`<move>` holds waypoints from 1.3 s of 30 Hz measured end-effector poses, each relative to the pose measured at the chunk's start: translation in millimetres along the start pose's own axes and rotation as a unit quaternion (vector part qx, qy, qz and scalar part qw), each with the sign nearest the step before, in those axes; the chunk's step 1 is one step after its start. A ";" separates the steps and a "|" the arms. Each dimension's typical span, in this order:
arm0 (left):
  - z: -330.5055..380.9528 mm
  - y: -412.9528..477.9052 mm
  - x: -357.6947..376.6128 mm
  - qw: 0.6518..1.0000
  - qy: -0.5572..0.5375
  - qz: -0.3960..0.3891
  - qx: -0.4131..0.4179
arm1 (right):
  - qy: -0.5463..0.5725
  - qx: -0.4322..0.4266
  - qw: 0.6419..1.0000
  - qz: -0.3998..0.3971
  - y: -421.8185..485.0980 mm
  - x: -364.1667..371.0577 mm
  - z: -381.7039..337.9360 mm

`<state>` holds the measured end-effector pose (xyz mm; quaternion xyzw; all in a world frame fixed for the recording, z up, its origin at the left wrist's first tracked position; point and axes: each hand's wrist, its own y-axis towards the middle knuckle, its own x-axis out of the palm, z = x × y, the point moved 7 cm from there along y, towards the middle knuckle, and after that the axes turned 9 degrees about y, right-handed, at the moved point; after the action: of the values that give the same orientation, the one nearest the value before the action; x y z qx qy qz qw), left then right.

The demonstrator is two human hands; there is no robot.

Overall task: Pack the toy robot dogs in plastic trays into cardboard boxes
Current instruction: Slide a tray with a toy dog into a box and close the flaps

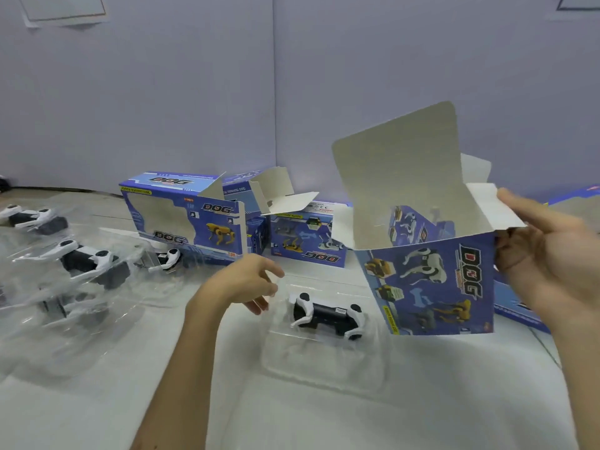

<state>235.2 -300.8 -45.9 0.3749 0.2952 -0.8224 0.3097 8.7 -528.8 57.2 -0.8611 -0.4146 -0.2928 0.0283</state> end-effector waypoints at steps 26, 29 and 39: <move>73.8 -63.6 -74.5 0.817 -0.313 0.414 0.252 | -0.525 0.134 0.813 -0.214 -15.1 -38.9 36.9; 66.4 -60.7 -76.4 0.800 -0.325 0.444 0.238 | -0.615 0.209 0.727 -0.224 -15.5 -62.7 71.9; 66.0 -42.2 -66.7 0.828 -0.277 0.426 0.238 | -0.484 0.096 0.856 -0.154 -2.2 -60.8 101.1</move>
<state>210.9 -302.2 54.0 0.2819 -0.1967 -0.7229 0.5993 26.3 -540.3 -59.0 -0.8125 -0.5292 0.2015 -0.1383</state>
